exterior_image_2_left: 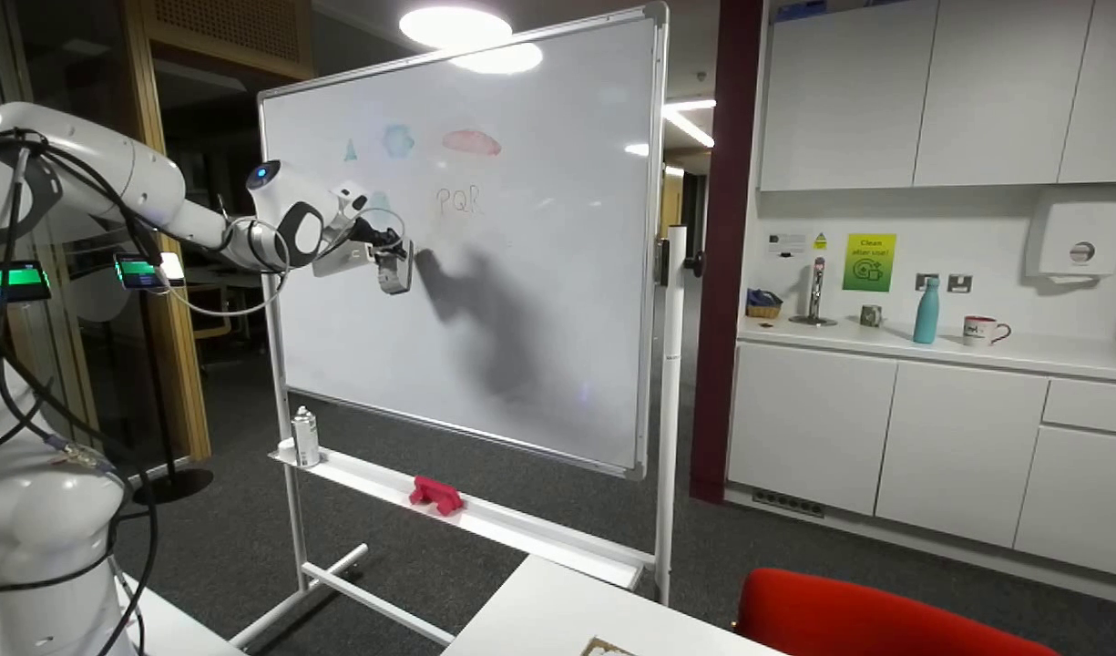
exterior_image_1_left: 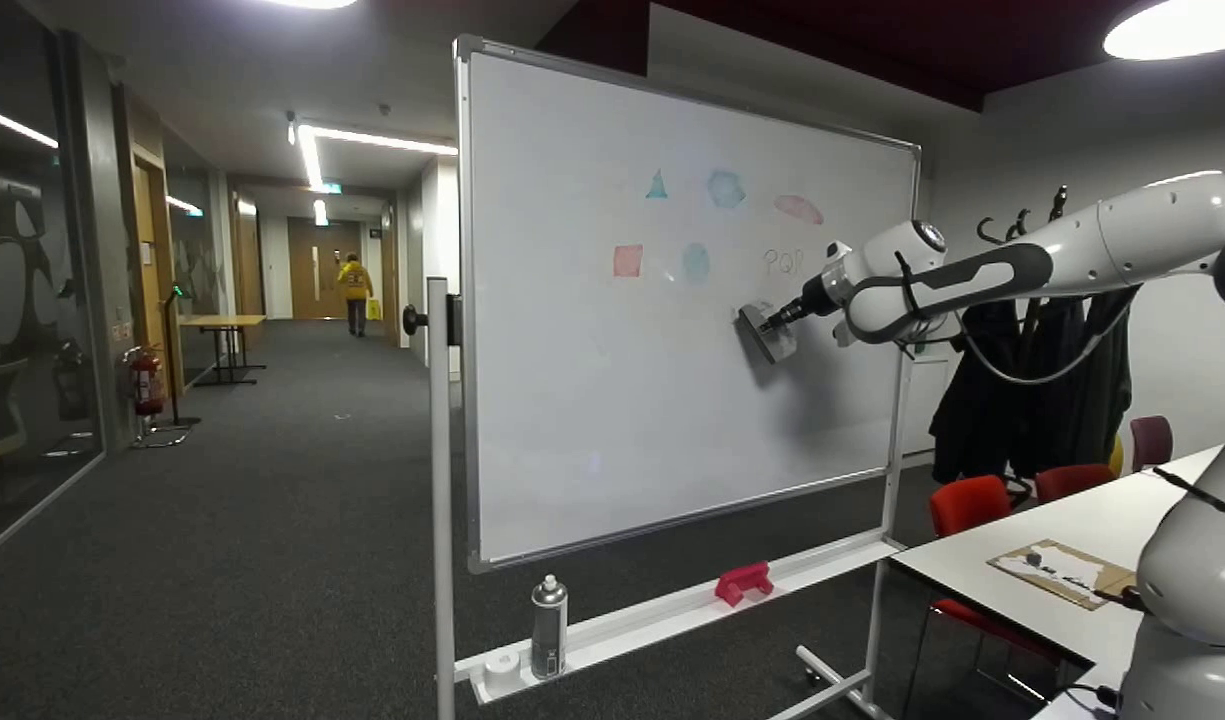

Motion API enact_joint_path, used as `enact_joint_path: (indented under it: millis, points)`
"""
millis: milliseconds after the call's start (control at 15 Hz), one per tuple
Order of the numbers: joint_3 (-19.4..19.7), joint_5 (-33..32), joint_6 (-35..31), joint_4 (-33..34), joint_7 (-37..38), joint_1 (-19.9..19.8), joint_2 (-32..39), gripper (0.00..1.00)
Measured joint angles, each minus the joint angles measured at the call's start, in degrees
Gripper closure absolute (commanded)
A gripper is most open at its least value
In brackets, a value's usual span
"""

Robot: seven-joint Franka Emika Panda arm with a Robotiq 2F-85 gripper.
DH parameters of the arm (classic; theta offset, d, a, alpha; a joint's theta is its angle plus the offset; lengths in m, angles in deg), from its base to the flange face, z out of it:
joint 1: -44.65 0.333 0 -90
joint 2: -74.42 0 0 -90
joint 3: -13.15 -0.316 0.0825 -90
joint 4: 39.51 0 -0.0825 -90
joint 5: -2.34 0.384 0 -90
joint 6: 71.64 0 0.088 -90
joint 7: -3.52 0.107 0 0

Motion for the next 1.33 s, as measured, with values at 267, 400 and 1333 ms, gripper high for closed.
enact_joint_path:
  millis: [267,400,1333]
  points:
    - [0.4,0.0,-4.8,-0.8,-1.7,1.2,0.9,0.67]
    - [1.0,0.0,-6.7,-1.1,-2.6,2.1,1.3,0.67]
    - [4.3,-0.1,-15.5,-1.9,-4.2,5.3,3.5,0.42]
